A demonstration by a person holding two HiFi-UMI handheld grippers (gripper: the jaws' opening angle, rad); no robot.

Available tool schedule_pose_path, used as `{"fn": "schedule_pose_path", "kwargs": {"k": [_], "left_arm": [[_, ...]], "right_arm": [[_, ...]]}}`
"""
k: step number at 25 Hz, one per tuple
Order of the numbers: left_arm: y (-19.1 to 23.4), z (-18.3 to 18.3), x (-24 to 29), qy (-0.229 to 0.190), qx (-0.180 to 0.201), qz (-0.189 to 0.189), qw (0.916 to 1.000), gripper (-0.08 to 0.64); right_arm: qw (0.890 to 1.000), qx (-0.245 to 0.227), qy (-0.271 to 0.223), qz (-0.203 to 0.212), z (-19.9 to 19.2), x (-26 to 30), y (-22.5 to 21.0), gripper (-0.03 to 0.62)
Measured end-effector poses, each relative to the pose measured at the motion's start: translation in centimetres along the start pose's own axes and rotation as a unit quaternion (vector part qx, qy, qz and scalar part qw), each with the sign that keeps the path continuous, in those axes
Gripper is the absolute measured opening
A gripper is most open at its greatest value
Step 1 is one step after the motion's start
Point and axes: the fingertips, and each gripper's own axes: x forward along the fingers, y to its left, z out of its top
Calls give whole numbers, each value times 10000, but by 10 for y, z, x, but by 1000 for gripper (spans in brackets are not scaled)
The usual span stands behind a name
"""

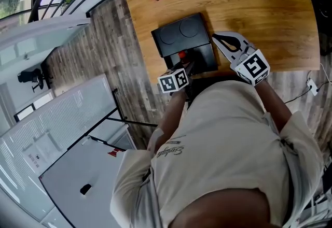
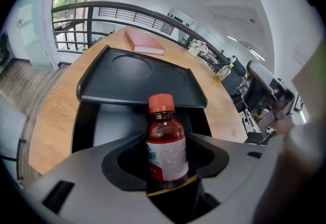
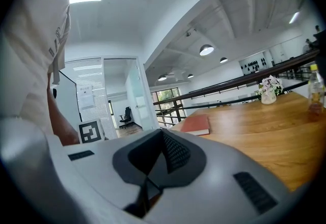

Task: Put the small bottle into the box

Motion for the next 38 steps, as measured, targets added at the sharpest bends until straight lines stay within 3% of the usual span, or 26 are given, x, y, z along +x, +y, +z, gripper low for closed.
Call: {"fn": "schedule_pose_path", "kwargs": {"k": [4, 10, 14, 18, 28, 38], "left_arm": [[2, -6, 4, 147, 22, 115, 9998, 235], [0, -13, 17, 270, -84, -11, 9996, 235], [6, -19, 19, 486, 81, 216, 9986, 236], [10, -26, 21, 673, -48, 360, 9971, 236], [13, -33, 29, 1134, 63, 652, 9914, 236], [19, -35, 33, 1494, -305, 741, 9855, 236]], "right_arm": [[10000, 51, -36, -54, 0, -2, -3, -5], [9998, 114, -97, -130, -1, -3, -7, -5], [9997, 175, -117, -109, 0, -4, -3, -5], [9997, 181, -120, -81, 1, -4, -4, -5], [9995, 225, -139, -148, 1, -6, -16, -5], [9996, 215, -148, -121, 0, -2, -17, -5]]}}
